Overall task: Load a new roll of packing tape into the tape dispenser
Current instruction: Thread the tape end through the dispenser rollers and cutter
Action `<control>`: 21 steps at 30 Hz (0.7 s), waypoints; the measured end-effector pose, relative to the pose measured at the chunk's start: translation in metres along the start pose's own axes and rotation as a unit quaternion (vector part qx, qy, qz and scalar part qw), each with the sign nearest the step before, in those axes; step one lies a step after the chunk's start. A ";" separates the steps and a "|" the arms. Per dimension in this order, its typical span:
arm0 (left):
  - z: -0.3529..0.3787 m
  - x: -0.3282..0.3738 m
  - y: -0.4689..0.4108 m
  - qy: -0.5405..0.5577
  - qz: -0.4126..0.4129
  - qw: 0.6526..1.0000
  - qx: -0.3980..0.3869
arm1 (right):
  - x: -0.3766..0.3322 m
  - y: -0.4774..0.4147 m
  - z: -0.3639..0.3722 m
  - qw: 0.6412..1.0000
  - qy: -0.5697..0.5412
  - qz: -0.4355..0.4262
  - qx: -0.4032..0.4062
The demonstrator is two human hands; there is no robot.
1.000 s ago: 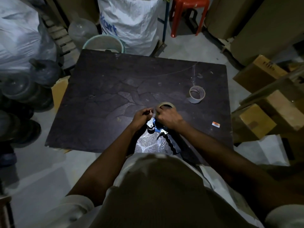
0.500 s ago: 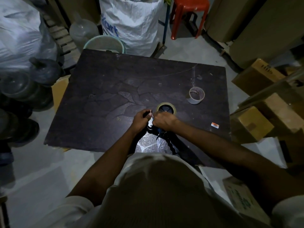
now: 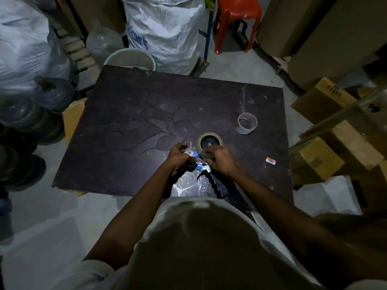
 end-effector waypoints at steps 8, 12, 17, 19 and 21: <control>0.015 0.038 0.016 0.012 0.012 0.999 -0.045 | 0.048 0.013 -0.040 0.937 -0.228 0.201 0.172; 0.030 0.060 0.022 -0.071 0.062 0.993 -0.072 | 0.044 0.013 -0.054 0.959 -0.188 0.132 0.167; 0.043 0.074 0.021 -0.105 0.081 0.988 -0.083 | 0.027 0.017 -0.058 0.980 -0.073 0.038 0.180; 0.043 0.075 0.019 -0.116 0.083 0.986 -0.082 | 0.014 0.018 -0.057 0.983 0.000 -0.033 0.179; 0.042 0.073 0.016 -0.120 0.082 0.986 -0.079 | 0.003 0.020 -0.059 0.981 0.055 -0.080 0.169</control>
Point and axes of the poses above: each hand's wrist, its own y-axis away from the middle knuckle, its own z-axis out of the palm, x = y × z, the point moved 9 cm from there along -y, towards the middle knuckle, and after that the axes turned 10 degrees about x, right-handed, at the moved point
